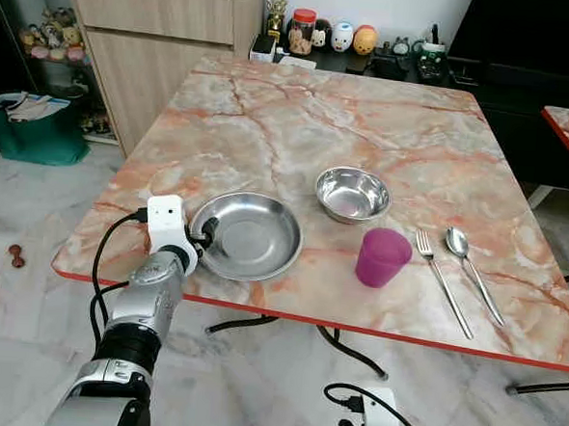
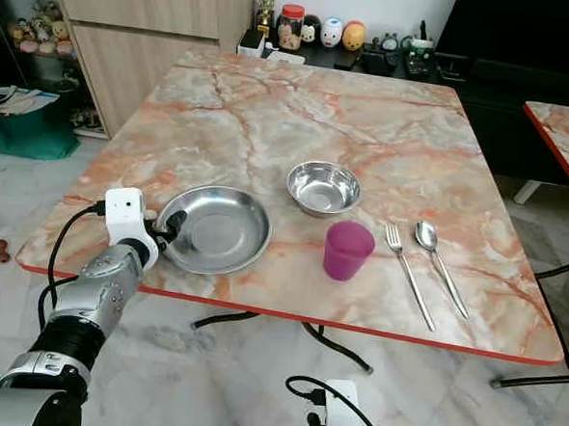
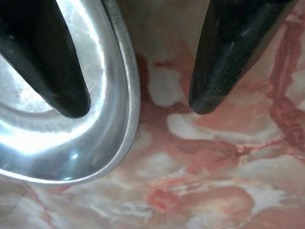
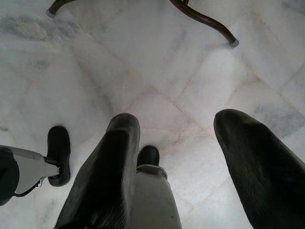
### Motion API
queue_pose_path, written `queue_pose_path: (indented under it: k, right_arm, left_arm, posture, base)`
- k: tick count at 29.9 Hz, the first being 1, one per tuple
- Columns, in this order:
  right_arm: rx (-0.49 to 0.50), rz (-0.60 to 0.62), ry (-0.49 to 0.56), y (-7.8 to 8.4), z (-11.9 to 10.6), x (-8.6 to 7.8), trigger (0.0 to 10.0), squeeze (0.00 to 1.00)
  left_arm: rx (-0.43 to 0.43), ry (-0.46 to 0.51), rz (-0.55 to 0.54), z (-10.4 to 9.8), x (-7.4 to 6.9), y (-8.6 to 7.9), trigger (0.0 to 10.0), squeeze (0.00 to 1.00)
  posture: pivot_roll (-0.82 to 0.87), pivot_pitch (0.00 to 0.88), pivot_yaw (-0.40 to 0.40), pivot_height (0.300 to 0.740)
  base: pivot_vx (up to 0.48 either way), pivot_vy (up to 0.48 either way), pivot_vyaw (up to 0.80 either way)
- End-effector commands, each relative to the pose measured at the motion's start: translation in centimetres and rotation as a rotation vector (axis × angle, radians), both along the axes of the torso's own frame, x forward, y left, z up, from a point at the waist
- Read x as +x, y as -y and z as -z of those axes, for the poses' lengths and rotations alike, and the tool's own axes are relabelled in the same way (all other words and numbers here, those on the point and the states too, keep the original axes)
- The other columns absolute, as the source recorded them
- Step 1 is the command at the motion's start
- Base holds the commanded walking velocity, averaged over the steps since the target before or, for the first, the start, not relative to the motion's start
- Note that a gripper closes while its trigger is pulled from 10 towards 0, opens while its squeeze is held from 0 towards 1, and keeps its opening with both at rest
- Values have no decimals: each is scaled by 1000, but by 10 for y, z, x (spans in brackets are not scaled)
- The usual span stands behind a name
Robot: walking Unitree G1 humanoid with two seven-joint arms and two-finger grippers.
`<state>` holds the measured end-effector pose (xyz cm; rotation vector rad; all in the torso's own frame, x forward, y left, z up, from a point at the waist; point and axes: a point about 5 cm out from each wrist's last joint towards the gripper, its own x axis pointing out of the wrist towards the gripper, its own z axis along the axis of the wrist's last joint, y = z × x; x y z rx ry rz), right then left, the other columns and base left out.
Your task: Setting the table
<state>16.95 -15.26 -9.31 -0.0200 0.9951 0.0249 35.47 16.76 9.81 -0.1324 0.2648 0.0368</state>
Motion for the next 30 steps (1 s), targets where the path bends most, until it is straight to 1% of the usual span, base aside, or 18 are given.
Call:
queue_pose_path:
  k: [1,7,8,9,10,11,12,13,14,25,26,27,28,29,30]
  right_arm:
    - [-5,0,1,2,-1,2,10000,0]
    - [-5,-2,1,2,-1,3,10000,0]
    - [-5,-3,1,2,-1,3,10000,0]
    - [-5,-3,1,2,-1,3,10000,0]
    - [-5,-3,1,2,-1,3,10000,0]
    - [-5,-3,1,2,-1,3,10000,0]
    - [-5,-3,0,2,-1,3,10000,0]
    - [-5,-3,0,2,-1,2,10000,0]
    - [-5,-4,0,2,-1,3,10000,0]
    - [-9,-25,-3,2,-1,2,10000,0]
    - [-9,-25,-3,2,-1,2,10000,0]
    - [-10,-25,-3,2,-1,2,10000,0]
    - [-10,-26,-4,2,-1,2,10000,0]
    - [-10,-26,-4,2,-1,2,10000,0]
    - [-9,-27,-5,2,-1,2,10000,0]
  left_arm:
    - [9,8,0,-3,3,2,10000,0]
    - [14,-3,-2,-1,2,2,10000,0]
    - [14,-5,0,-1,2,2,9020,0]
    - [13,-5,2,-1,2,2,7725,0]
    - [12,-5,3,-1,2,3,7725,0]
    - [14,-6,6,-1,2,3,2667,0]
    - [19,-6,10,0,2,4,314,0]
    - [20,-5,12,0,2,4,314,0]
    - [20,-6,12,0,2,4,0,0]
    - [7,-30,24,4,0,4,0,0]
    - [6,-36,27,5,0,4,902,0]
    - [5,-37,28,5,0,4,2235,0]
    - [-8,-41,34,6,-1,4,8235,0]
    - [-12,-43,35,6,-1,4,10000,0]
    - [-11,-47,33,7,-1,4,10000,0]
  posture:
    - [87,0,-60,740]
    - [88,0,-61,740]
    - [88,0,-61,740]
    - [88,0,-61,740]
    - [88,0,-61,740]
    - [87,0,-61,740]
    - [88,0,-61,740]
    - [88,0,-61,740]
    - [88,0,-61,740]
    - [92,0,-64,740]
    - [92,0,-64,740]
    - [92,0,-64,740]
    - [92,0,-64,740]
    - [92,0,-64,740]
    - [97,0,-65,740]
  base:
    - [0,0,0]
    - [0,0,0]
    - [0,0,0]
    - [0,0,0]
    - [0,0,0]
    - [0,0,0]
    - [0,0,0]
    - [0,0,0]
    - [0,0,0]
    - [0,0,0]
    - [0,0,0]
    - [0,0,0]
    - [0,0,0]
    - [0,0,0]
    - [0,0,0]
